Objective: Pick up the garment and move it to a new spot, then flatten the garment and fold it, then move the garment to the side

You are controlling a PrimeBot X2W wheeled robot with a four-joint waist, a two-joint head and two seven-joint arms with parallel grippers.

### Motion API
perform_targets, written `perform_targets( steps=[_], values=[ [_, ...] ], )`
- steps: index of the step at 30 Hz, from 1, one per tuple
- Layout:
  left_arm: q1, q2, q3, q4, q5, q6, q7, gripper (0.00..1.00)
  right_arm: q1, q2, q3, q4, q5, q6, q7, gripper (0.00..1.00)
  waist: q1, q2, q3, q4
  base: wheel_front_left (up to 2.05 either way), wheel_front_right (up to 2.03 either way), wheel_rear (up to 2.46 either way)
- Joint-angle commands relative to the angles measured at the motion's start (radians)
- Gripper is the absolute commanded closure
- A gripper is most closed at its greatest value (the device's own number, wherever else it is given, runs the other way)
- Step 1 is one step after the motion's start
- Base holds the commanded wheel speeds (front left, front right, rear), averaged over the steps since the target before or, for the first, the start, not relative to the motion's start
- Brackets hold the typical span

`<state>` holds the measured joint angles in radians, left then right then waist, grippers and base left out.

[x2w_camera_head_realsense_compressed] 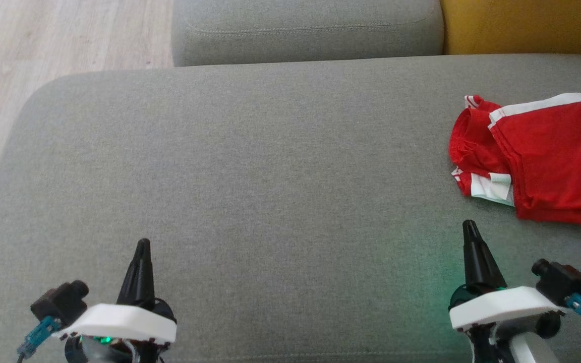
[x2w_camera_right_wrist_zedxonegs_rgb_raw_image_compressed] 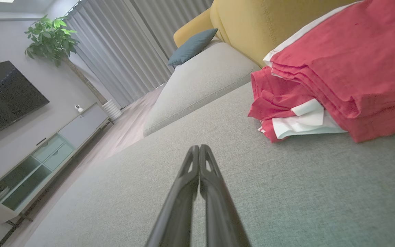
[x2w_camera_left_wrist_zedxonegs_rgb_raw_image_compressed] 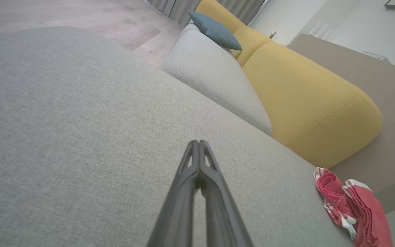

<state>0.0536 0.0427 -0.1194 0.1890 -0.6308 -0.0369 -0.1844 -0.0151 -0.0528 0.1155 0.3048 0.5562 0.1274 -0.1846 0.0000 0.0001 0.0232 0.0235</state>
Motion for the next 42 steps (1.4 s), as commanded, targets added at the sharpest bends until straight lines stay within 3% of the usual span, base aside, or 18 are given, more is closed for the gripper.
perform_targets(
  steps=[1,42],
  values=[
    [-0.057,0.012,0.017,-0.029,-0.026,-0.008,0.006,1.0,-0.051,-0.016,-0.006,-0.037,0.031,0.001,0.007,1.0,0.0,-0.0001,0.0,0.0,0.0,0.0,0.0],
    [-0.1,0.021,0.093,0.005,-0.442,-0.044,0.117,1.0,-0.067,-0.024,-0.078,-0.048,0.482,0.002,0.112,1.0,0.0,-0.0001,-0.009,-0.01,0.0,0.0,0.0]
  ],
)
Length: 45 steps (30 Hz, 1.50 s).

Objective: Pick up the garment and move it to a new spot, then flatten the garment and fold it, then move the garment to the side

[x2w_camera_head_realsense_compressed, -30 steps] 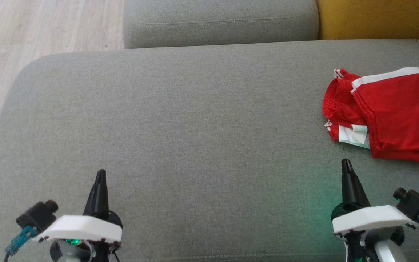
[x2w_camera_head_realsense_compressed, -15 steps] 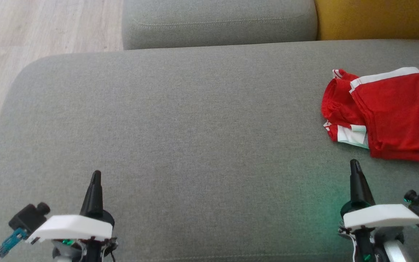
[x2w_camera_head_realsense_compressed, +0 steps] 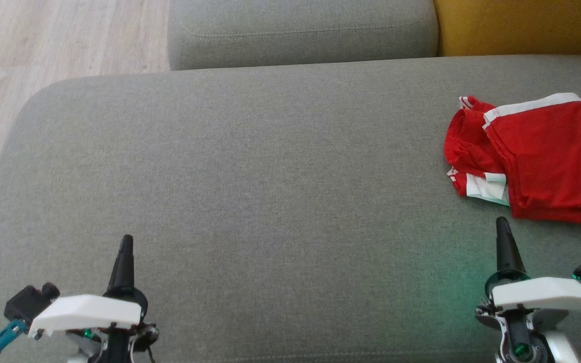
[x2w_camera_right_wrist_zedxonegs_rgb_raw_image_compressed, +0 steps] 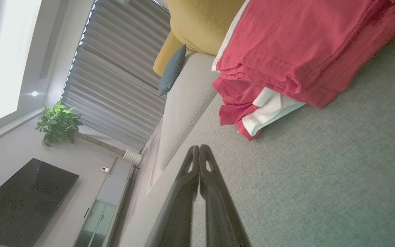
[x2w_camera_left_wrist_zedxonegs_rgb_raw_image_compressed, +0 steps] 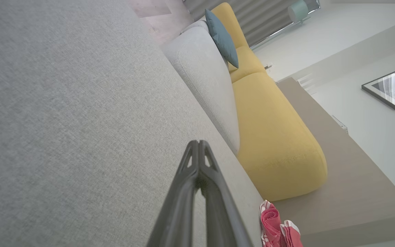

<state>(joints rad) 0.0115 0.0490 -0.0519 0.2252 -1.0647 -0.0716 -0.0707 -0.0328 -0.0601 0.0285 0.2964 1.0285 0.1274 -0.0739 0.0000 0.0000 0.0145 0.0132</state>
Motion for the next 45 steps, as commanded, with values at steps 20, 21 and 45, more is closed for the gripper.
perform_targets(
  steps=[20,21,45],
  values=[
    [-0.081,0.017,0.069,-0.012,-0.223,-0.029,0.065,1.0,-0.058,-0.017,-0.034,-0.045,0.242,0.002,0.061,1.0,0.0,0.0,-0.004,-0.005,0.0,0.0,0.0],
    [-0.082,0.017,0.071,-0.011,-0.233,-0.03,0.068,1.0,-0.058,-0.017,-0.036,-0.045,0.253,0.002,0.064,1.0,0.0,0.0,-0.005,-0.005,0.0,0.0,0.0],
    [-0.107,0.018,0.122,0.01,-0.467,-0.05,0.137,1.0,-0.068,-0.016,-0.087,-0.051,0.506,0.003,0.131,1.0,0.0,0.0,-0.009,-0.011,0.0,0.0,0.0]
  ],
)
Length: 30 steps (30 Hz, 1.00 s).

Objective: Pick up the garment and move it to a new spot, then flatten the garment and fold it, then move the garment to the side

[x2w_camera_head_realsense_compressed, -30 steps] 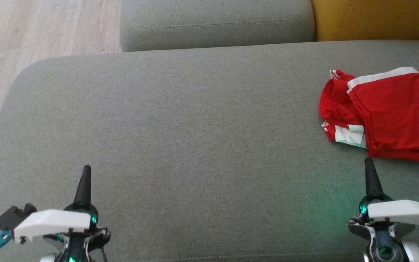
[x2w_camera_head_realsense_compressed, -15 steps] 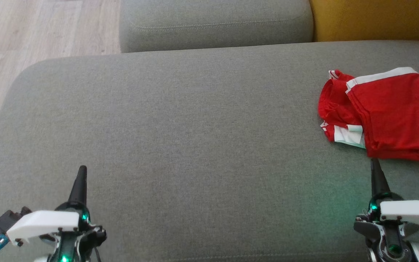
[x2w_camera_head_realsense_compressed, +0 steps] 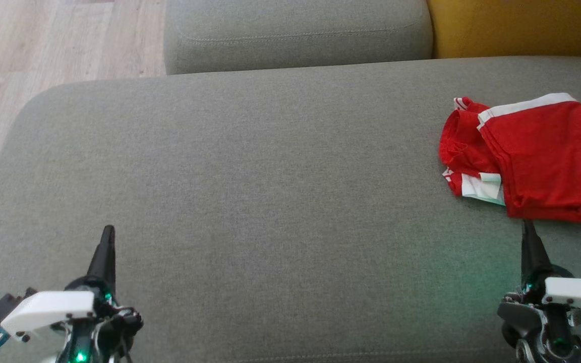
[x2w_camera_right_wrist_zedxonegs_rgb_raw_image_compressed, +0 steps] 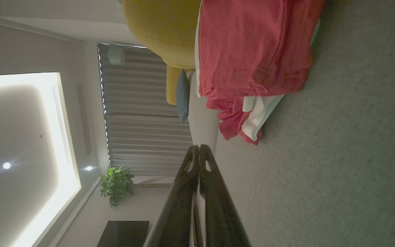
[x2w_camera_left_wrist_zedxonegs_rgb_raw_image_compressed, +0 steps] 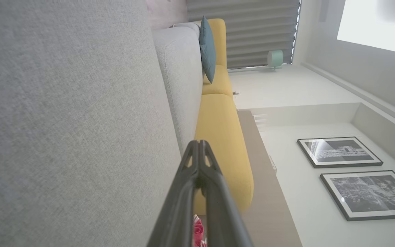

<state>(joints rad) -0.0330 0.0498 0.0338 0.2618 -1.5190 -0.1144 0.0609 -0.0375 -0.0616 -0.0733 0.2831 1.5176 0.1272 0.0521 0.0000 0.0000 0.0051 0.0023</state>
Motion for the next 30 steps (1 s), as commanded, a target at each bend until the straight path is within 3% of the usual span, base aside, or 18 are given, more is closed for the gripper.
perform_targets(
  steps=[1,10,30],
  values=[
    [-0.064,0.017,0.038,-0.025,-0.023,-0.009,0.008,1.0,-0.064,-0.014,0.013,-0.038,0.027,0.003,0.008,1.0,0.0,0.0,0.0,0.0,0.0,0.0,0.0],
    [-0.073,0.017,0.057,-0.017,-0.109,-0.016,0.034,1.0,-0.067,-0.013,-0.006,-0.04,0.119,0.003,0.034,1.0,0.0,0.0,-0.002,-0.002,0.0,0.0,0.0],
    [-0.073,0.013,0.063,-0.017,-0.104,-0.016,0.038,1.0,-0.068,-0.008,-0.014,-0.04,0.113,0.003,0.04,1.0,0.0,0.0,-0.002,-0.002,0.0,0.0,0.0]
  ],
)
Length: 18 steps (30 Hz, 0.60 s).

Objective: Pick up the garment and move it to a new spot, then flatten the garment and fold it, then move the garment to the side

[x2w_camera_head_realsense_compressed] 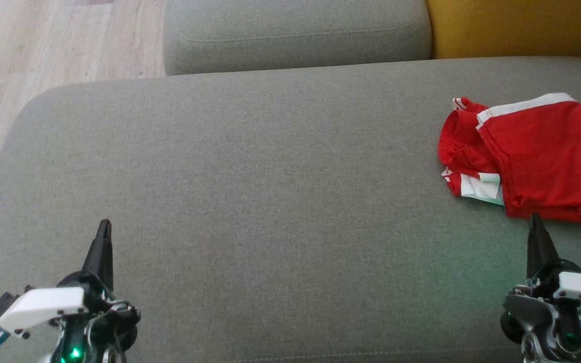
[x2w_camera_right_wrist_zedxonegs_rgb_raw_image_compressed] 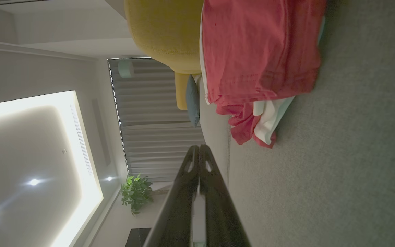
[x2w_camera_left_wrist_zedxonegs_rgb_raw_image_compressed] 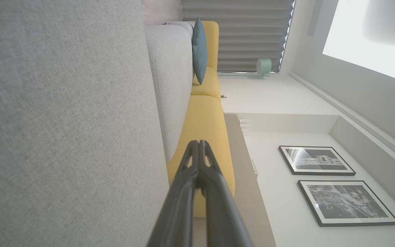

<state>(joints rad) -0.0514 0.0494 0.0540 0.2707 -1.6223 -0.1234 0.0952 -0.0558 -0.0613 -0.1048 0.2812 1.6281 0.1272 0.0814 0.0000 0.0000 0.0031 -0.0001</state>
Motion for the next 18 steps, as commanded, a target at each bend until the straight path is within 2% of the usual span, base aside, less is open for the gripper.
perform_targets(
  steps=[1,18],
  values=[
    [-0.055,0.013,0.043,-0.026,-0.001,-0.007,0.004,1.0,-0.05,-0.008,0.017,-0.038,0.002,0.003,0.011,1.0,0.0,0.0,0.0,0.0,0.0,0.0,0.0],
    [-0.055,0.011,0.046,-0.026,0.002,-0.007,0.007,1.0,-0.05,-0.005,0.013,-0.038,-0.001,0.003,0.014,1.0,0.0,0.0,0.0,0.0,0.0,0.0,0.0]
  ],
)
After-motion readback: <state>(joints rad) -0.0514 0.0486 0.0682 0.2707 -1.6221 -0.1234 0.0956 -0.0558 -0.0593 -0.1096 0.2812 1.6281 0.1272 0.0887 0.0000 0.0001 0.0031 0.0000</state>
